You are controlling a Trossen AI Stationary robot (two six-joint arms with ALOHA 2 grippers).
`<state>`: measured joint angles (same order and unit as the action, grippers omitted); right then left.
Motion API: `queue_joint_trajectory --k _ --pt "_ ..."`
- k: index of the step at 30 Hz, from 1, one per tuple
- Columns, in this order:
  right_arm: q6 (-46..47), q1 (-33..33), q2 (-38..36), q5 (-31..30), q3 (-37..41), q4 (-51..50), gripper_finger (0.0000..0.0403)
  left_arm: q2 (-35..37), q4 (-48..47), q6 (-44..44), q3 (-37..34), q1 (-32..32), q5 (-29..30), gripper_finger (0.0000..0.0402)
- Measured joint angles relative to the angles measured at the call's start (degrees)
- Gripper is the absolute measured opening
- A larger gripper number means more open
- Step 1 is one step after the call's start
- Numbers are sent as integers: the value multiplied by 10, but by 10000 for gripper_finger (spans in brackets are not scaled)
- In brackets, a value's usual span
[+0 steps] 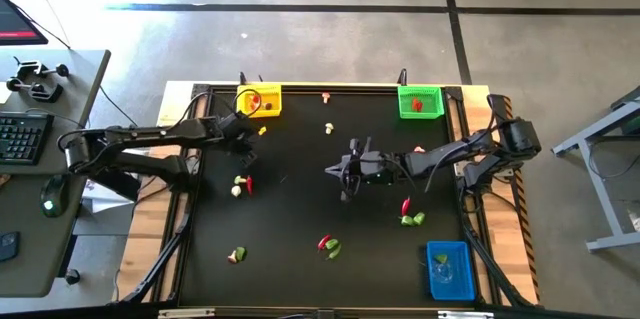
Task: Sort produce into baskets
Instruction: Put the green chili pepper into the green bin
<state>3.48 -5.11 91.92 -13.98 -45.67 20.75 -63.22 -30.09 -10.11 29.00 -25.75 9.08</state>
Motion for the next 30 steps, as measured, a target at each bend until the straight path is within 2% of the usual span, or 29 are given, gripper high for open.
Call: queue_joint_trajectory --k 5,7,9,13,16,22,30 --pt "6 6 0 0 0 0 0 0 -58 13 44 -6 -1 92" --pt "2 7 0 0 0 0 0 -2 -78 17 63 -12 -19 92" --pt "1 6 0 0 0 0 0 -13 -102 26 82 -19 -42 92" --pt "6 6 0 0 0 0 0 -50 -117 35 98 -24 -40 92" --pt "6 6 0 0 0 0 0 -88 -134 43 111 -24 -22 92" --pt "6 6 0 0 0 0 0 -162 -191 44 141 -23 74 92" --pt "6 6 0 0 0 0 0 -213 -193 60 146 -23 64 92"
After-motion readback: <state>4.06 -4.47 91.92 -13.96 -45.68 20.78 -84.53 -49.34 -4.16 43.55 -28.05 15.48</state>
